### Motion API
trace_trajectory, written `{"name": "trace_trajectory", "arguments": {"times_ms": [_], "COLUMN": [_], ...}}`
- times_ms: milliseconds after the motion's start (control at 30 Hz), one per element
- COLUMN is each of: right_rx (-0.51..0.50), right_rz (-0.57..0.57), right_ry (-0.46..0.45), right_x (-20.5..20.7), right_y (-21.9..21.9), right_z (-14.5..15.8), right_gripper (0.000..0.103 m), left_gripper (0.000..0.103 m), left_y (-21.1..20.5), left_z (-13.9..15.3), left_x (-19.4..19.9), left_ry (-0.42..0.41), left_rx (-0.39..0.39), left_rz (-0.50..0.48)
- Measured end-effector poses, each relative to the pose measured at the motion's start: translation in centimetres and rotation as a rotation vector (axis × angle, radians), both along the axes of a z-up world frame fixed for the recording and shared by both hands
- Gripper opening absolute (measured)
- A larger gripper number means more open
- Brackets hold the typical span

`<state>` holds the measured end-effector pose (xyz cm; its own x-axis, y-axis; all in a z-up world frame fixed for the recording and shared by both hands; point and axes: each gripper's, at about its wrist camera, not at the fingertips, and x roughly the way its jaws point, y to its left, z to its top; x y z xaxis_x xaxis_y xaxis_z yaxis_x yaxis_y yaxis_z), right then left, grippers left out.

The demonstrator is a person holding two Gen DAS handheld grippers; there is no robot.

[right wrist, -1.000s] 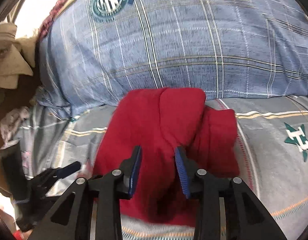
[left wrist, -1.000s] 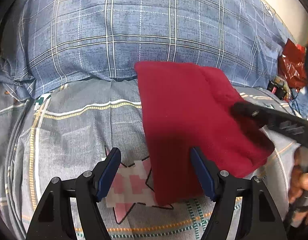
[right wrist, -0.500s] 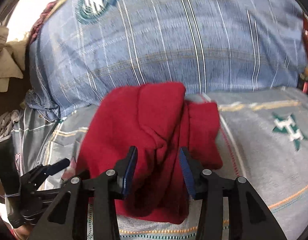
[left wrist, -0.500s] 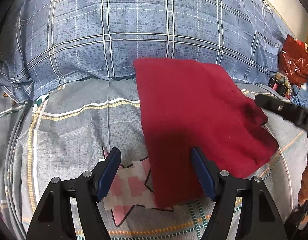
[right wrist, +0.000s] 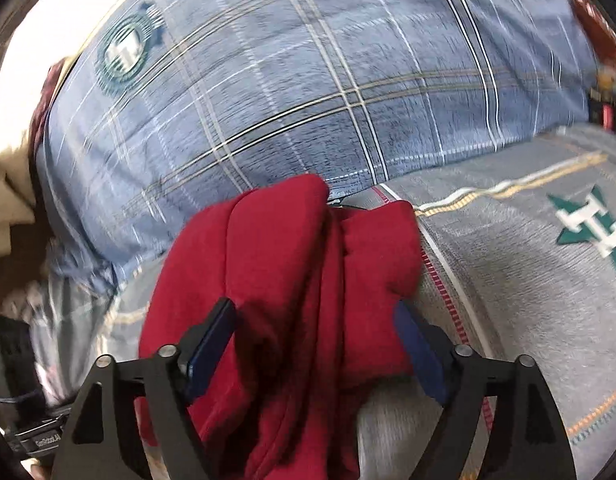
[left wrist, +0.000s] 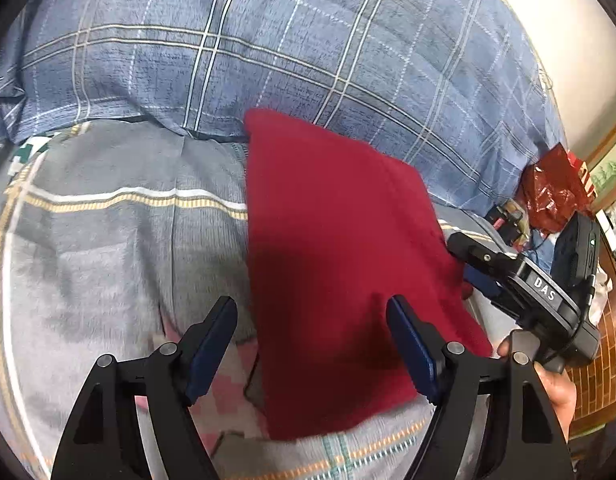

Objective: Fold small clothes

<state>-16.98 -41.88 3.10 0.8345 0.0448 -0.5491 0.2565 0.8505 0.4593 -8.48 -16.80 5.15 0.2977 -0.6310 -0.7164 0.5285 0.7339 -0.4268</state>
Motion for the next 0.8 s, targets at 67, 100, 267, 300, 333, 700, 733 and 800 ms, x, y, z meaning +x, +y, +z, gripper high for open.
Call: {"name": "trace_trajectory", "arguments": {"times_ms": [67, 100, 267, 300, 333, 700, 733, 800], "right_rx": [0.032, 0.035, 0.076, 0.092, 0.118, -0.037, -0.069, -0.061], "right_rz": [-0.010, -0.009, -0.093, -0.100, -0.102, 0.104, 0.103, 0.089], "right_ry": [0.000, -0.003, -0.012, -0.029, -0.030, -0.003, -0.007, -0.023], "right_x": [0.5, 0.8, -0.8, -1.3, -1.4, 2.6, 2.4, 1.7], "right_y": [-0.8, -1.0, -3.3, -3.9, -4.8, 0.9, 1.3, 1.3], "right_z": [-0.4, -0.5, 0.1, 0.3, 0.3, -0.6, -0.2, 0.4], "right_gripper": [0.089, 0.090, 0.090, 0.091, 0.092, 0.049, 0.044, 0.029], "left_gripper": [0.080, 0.080, 0.084, 0.086, 0.087, 0.066, 0.054, 0.043], "left_y": [-1.0, -1.4, -2.2, -2.4, -2.5, -4.2, -3.8, -3.0], "left_z": [-0.8, -1.4, -2.3, -2.3, -2.3, -2.1, -1.6, -0.2], "left_x": [0.8, 1.3, 2.0, 2.1, 2.2, 2.0, 1.8, 1.2], "left_ry": [0.017, 0.040, 0.036, 0.035, 0.038, -0.037, -0.047, -0.048], "left_rx": [0.015, 0.026, 0.011, 0.011, 0.007, 0.049, 0.048, 0.024], "left_rz": [-0.024, -0.034, -0.050, -0.055, -0.057, -0.078, -0.075, -0.091]}}
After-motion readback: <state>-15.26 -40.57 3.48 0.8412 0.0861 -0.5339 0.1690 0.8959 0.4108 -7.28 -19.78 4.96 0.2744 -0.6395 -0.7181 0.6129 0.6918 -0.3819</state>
